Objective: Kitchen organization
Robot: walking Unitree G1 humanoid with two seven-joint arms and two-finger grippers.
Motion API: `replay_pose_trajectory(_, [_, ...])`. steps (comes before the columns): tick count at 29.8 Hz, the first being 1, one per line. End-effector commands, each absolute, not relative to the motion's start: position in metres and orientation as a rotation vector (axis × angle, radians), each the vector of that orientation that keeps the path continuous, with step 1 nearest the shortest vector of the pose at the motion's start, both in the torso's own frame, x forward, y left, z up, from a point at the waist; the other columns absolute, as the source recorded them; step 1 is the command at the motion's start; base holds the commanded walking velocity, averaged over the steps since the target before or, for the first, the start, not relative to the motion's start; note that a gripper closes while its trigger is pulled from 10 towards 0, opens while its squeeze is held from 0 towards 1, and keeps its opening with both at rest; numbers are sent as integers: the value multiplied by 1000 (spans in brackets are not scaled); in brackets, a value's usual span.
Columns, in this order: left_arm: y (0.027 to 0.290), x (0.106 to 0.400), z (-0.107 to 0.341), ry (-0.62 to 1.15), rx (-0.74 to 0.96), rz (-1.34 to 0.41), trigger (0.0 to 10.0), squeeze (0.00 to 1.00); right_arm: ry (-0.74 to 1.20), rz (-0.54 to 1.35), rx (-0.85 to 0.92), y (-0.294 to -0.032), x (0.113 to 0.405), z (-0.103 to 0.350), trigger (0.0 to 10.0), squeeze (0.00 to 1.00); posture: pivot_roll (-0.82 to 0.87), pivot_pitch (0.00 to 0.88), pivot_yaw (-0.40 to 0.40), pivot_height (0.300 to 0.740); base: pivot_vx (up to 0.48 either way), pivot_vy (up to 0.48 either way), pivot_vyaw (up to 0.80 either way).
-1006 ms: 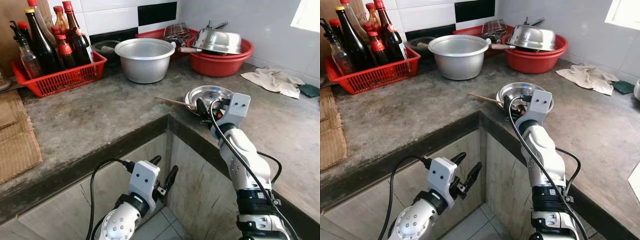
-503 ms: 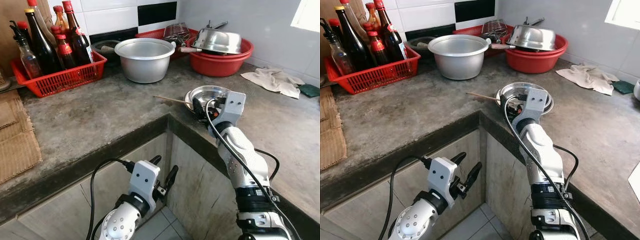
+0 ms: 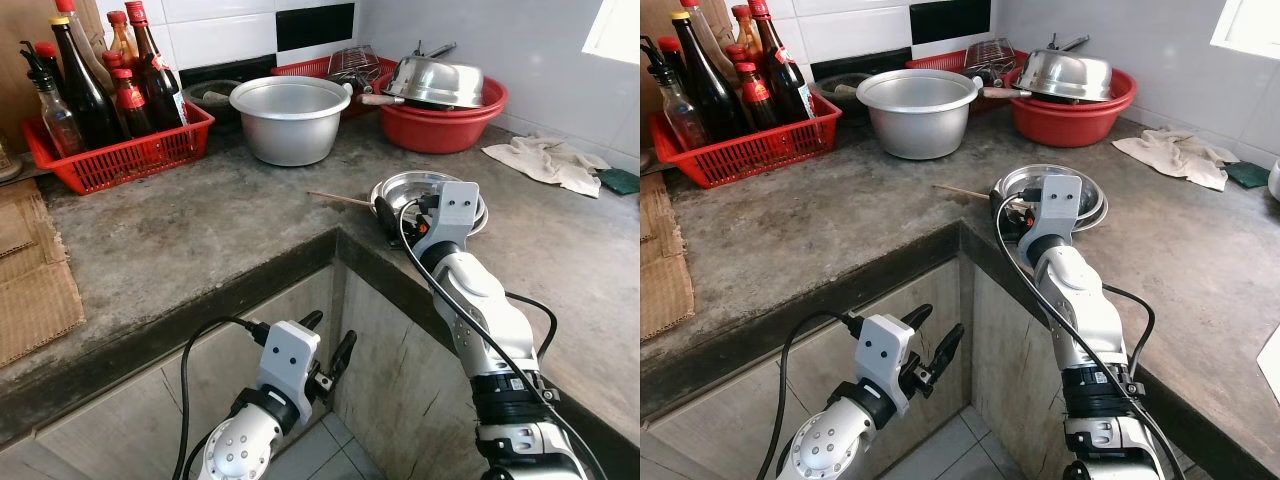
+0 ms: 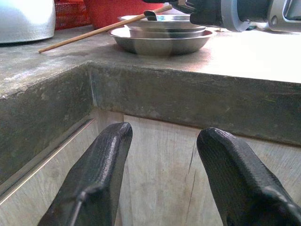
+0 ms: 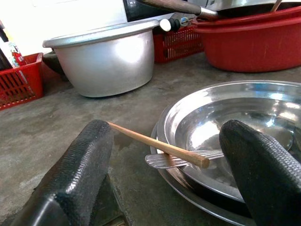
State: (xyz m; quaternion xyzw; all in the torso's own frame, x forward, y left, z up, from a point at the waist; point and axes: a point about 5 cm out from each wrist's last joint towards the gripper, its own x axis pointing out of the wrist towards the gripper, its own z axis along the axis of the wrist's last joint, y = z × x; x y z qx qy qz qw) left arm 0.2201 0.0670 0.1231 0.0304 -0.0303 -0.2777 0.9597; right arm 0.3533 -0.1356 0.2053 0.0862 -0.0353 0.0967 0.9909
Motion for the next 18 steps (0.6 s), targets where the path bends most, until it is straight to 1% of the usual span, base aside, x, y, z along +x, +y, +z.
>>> replay_pose_trajectory(1, [67,219,123,-57,64,-560,10000,0,-82,199,182,-136,354,208,10000,0,54,20,-49,740,0,0,0])
replay_pose_trajectory(18, [67,220,124,-61,63,-551,10000,0,-81,189,188,-139,358,209,10000,0,53,27,-54,740,0,0,0])
